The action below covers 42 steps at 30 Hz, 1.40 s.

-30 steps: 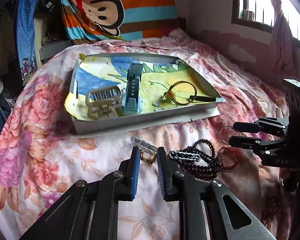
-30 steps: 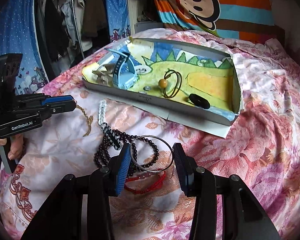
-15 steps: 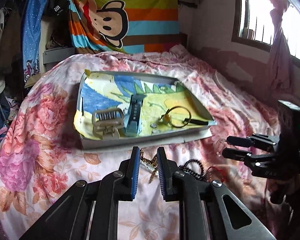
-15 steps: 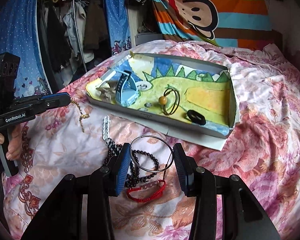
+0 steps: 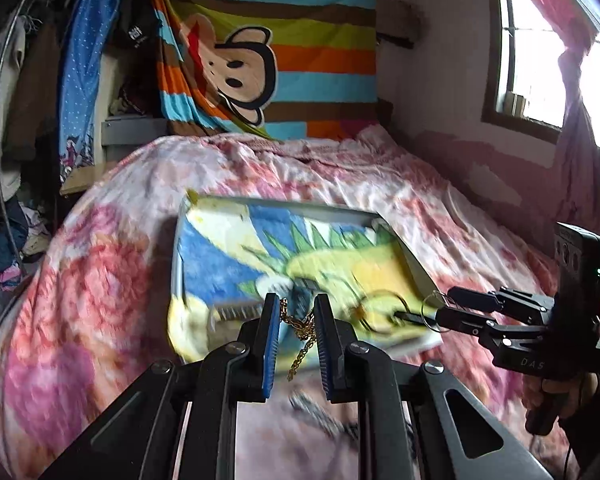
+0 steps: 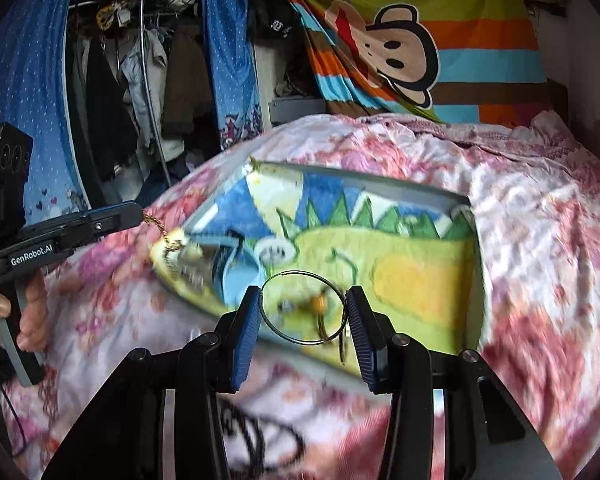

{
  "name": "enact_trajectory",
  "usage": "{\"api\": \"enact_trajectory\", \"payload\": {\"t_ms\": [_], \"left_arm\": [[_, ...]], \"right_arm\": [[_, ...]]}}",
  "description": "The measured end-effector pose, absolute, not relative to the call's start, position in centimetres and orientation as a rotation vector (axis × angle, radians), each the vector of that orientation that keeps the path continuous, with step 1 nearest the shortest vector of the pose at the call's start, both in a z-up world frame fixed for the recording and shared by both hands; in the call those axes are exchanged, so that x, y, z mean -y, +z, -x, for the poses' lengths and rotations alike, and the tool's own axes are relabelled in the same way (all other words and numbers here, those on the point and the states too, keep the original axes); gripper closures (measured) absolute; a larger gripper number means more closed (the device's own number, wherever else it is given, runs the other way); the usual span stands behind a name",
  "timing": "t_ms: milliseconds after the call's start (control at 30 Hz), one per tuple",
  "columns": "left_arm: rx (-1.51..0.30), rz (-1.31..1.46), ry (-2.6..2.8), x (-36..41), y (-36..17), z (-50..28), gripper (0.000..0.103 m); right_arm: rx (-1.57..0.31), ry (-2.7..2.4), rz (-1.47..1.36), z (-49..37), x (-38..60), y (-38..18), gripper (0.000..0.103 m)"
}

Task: Organize jewelry
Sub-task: 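Lift the gold chain and silver ring toward the tray with both tools, then open both tools to drop the chain and ring into the tray, then withdraw both open tools from the tray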

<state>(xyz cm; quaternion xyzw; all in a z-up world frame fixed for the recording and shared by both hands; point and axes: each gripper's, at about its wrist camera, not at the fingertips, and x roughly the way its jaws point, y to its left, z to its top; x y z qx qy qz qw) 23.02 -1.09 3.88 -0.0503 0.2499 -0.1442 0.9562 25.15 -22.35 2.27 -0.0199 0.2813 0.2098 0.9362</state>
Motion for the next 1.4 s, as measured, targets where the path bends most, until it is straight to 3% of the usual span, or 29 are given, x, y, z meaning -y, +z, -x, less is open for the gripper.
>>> {"api": "enact_trajectory", "payload": {"t_ms": [333, 767, 900, 933, 1033, 1100, 1133, 1167, 1333, 1400], "left_arm": [[-0.538, 0.161, -0.249, -0.7, 2.5, -29.8, 0.087], [-0.696, 0.170, -0.202, -1.5, -0.9, -32.7, 0.086], [-0.736, 0.151, -0.204, -1.1, -1.3, -32.8, 0.086], [-0.743, 0.143, -0.204, -0.9, -1.4, -32.8, 0.085], [-0.751, 0.138, -0.199, -0.7, -1.2, -32.5, 0.072], [-0.746, 0.159, -0.202, -0.9, -0.9, -32.0, 0.058], [-0.734, 0.172, -0.198, -1.0, -0.6, -31.6, 0.043], [-0.715, 0.191, -0.195, -1.2, -0.3, -31.2, 0.035], [-0.678, 0.233, -0.213, -1.5, 1.3, -29.3, 0.023], [-0.652, 0.229, -0.217, -1.3, 2.1, -28.1, 0.013]], "right_arm": [[-0.594, 0.425, 0.081, -30.6, 16.9, -0.4, 0.064], [-0.667, 0.399, 0.159, -30.4, 16.5, -3.4, 0.063], [-0.668, 0.388, 0.161, -30.1, 16.7, -3.2, 0.044], [-0.668, 0.385, 0.163, -29.9, 16.7, -3.2, 0.044], [-0.667, 0.375, 0.173, -29.4, 16.9, -2.9, 0.044], [-0.661, 0.364, 0.180, -28.9, 17.3, -2.5, 0.042], [-0.656, 0.356, 0.182, -28.5, 17.5, -2.2, 0.039], [-0.648, 0.350, 0.183, -28.2, 17.7, -1.9, 0.035], [-0.599, 0.328, 0.164, -25.7, 19.3, 0.5, 0.028], [-0.579, 0.325, 0.159, -24.4, 19.8, 1.4, 0.017]]}}
